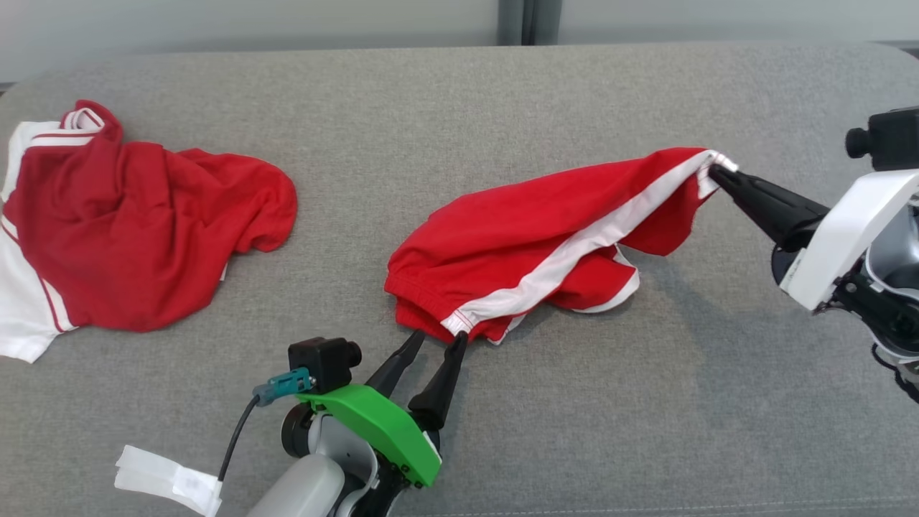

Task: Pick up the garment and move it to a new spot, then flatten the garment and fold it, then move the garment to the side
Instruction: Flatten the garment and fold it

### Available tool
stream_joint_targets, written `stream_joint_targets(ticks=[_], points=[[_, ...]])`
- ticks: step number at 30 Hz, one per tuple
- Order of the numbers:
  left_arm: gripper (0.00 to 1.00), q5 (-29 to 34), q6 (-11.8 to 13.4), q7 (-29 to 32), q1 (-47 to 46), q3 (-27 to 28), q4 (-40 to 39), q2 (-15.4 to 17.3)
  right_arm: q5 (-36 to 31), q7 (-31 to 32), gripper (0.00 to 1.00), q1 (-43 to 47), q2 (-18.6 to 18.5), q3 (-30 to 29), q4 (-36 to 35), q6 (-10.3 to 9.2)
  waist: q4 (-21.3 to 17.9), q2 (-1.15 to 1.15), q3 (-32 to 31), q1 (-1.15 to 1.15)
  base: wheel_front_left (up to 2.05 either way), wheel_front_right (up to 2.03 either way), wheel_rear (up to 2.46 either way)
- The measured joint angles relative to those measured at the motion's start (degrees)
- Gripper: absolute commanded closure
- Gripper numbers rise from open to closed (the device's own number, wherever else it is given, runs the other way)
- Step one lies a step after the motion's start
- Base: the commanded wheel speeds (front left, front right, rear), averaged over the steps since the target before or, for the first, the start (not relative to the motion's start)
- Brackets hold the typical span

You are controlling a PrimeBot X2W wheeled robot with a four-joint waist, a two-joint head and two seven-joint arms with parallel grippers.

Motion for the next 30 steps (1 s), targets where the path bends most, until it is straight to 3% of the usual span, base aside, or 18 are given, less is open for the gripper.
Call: stream_joint_targets(ticks=[14,15,16,17,20,21,30], points=[[0.00,0.10,-0.03,1.22,-3.36,0.04,3.11,-0.25,-0.60,-2.97,1.00,-0.01,1.46,0.15,-0.44,1.43,-2.33,0.00,3.56,0.00,0.00,0.00,0.00],[0.07,0.10,-0.03,1.24,-3.36,0.03,3.28,-0.25,-0.63,-3.04,1.00,0.00,1.46,0.15,-0.34,1.44,-2.34,0.00,3.58,0.00,0.00,0.00,0.00],[0.20,0.10,-0.04,1.24,-3.37,0.00,3.43,-0.25,-0.63,-3.30,1.00,0.01,1.46,0.15,-0.25,1.44,-2.34,0.00,3.58,0.00,0.00,0.00,0.00],[0.54,0.10,-0.05,1.25,-3.38,-0.03,3.47,-0.25,-0.64,-3.53,1.00,0.01,1.45,0.15,-0.15,1.45,-2.34,0.00,3.59,0.00,0.00,0.00,0.00],[0.79,0.10,-0.30,1.43,-3.56,-0.16,3.49,-0.26,-0.75,-3.85,1.00,0.02,1.43,0.14,0.07,1.61,-2.29,0.00,3.57,0.00,0.00,0.00,0.00],[1.00,0.10,-0.62,1.42,-3.59,-0.18,3.49,-0.27,-0.79,-4.04,1.00,0.03,1.42,0.13,0.13,1.61,-2.25,0.00,3.56,0.00,0.00,0.00,0.00],[1.00,-0.09,-2.02,1.44,-4.88,-1.37,3.28,-1.01,-0.80,-4.70,1.00,0.62,1.40,0.02,0.80,1.97,-1.72,0.00,3.45,0.00,0.00,0.00,0.00]])
